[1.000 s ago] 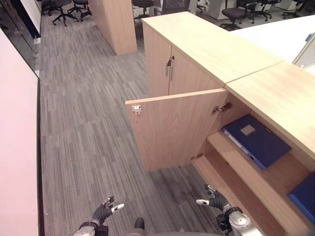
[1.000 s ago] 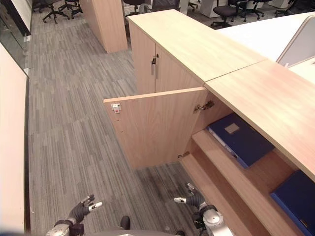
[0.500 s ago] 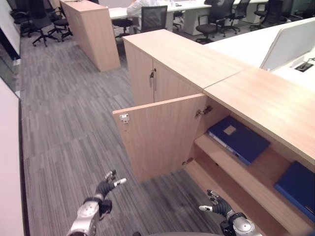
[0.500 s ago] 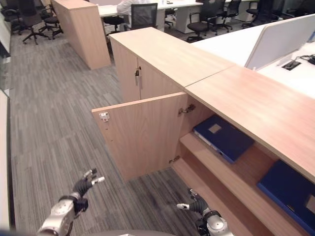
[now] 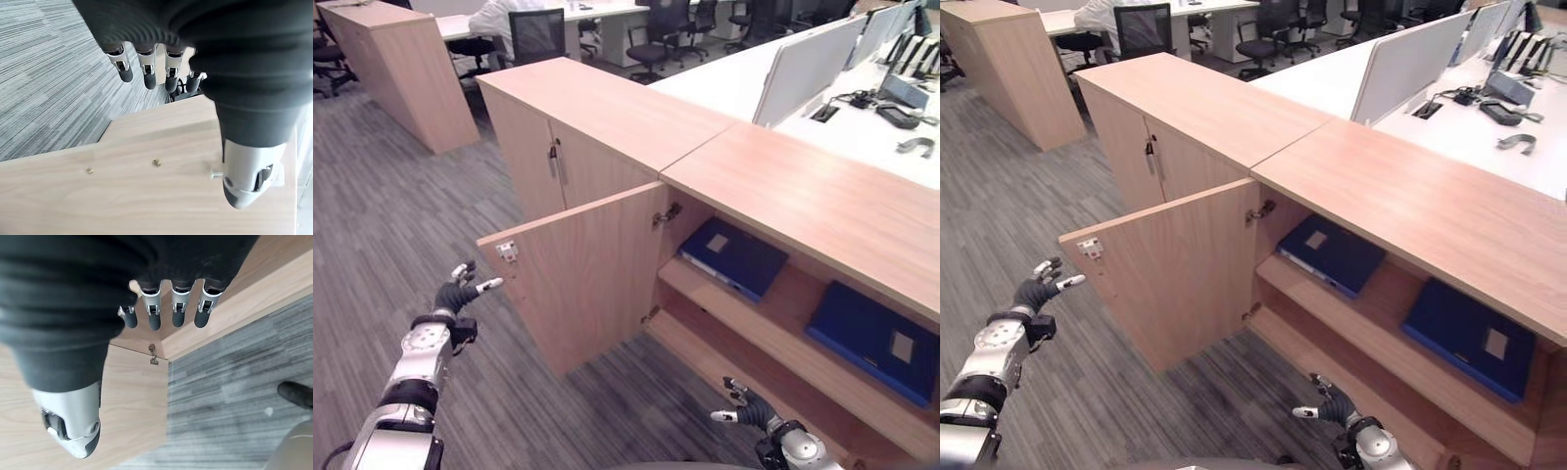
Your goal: Put the empty folder in the office cabinet
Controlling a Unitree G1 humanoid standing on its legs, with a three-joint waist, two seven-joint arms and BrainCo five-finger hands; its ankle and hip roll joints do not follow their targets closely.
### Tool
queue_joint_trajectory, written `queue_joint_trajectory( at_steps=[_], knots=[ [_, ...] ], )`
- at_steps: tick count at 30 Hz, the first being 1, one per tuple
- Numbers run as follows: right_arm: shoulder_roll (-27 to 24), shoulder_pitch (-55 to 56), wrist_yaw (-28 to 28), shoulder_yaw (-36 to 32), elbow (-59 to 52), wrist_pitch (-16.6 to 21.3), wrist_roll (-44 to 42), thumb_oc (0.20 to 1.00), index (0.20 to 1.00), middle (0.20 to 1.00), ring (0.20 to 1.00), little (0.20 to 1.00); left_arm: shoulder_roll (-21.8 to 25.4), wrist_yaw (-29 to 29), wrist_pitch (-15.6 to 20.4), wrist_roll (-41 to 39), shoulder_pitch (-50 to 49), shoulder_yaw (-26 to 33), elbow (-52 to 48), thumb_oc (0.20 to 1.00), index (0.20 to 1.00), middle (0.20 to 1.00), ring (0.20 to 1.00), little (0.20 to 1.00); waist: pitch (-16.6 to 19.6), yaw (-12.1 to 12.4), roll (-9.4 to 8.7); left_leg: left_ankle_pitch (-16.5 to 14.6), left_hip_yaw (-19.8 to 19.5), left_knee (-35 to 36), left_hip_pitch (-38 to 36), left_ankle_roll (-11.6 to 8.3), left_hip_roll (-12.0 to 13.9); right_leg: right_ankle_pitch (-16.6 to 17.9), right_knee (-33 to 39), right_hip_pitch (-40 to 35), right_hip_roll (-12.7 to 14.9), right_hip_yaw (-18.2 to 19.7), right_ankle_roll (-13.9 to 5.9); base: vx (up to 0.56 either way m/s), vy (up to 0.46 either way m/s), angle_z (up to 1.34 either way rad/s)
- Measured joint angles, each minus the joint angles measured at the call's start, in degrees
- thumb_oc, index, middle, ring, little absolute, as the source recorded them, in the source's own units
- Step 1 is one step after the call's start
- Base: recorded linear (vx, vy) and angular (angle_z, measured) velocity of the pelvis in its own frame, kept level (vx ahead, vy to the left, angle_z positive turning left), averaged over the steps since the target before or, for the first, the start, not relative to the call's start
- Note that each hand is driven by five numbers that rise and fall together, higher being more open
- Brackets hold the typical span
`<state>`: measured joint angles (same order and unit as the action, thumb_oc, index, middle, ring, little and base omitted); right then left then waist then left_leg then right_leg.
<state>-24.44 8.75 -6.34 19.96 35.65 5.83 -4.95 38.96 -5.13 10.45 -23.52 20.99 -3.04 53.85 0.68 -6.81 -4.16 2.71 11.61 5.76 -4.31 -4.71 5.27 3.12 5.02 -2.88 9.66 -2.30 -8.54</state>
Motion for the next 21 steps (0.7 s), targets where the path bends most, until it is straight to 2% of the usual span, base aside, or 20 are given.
queue_joint_trajectory(
  at_steps=[8, 15, 21],
  knots=[
    [0.0, 0.0, -0.4, 0.2, 0.1, 0.1, 0.0, 1.000, 1.000, 1.000, 1.000, 1.000, 4.6, 0.1, 0.0, -0.8, 6.9, 0.3, 2.8, 1.000, 1.000, 1.000, 1.000, 1.000, -0.2, -0.5, -2.30, -0.4, 1.5, 0.0, 1.2, -0.27, 0.0, 0.9, 0.0, 2.3, -0.1, 1.6, -0.18, -0.01, 0.015, -0.10],
    [0.4, -0.7, -0.4, 0.9, 0.1, 0.2, -0.1, 1.000, 1.000, 1.000, 1.000, 1.000, 5.5, 0.2, 0.2, -1.1, 10.6, 0.3, 4.7, 1.000, 1.000, 1.000, 1.000, 1.000, -2.0, -0.4, -4.74, 0.0, 2.2, 0.0, 1.7, 0.02, 0.1, 2.0, 0.0, 3.0, -0.3, 1.5, -0.15, -0.02, -0.003, -0.06],
    [0.8, -0.5, -0.4, 1.4, 0.2, 0.2, -0.1, 1.000, 1.000, 1.000, 1.000, 1.000, 4.5, 0.5, 0.2, -1.9, 10.7, -0.1, 4.6, 1.000, 1.000, 1.000, 1.000, 1.000, -2.4, -0.5, -5.12, 0.0, 2.3, 0.0, 1.4, 0.04, 0.1, 2.1, 0.0, 2.9, -0.3, 1.5, -0.15, 0.01, 0.010, -0.01]
  ],
)
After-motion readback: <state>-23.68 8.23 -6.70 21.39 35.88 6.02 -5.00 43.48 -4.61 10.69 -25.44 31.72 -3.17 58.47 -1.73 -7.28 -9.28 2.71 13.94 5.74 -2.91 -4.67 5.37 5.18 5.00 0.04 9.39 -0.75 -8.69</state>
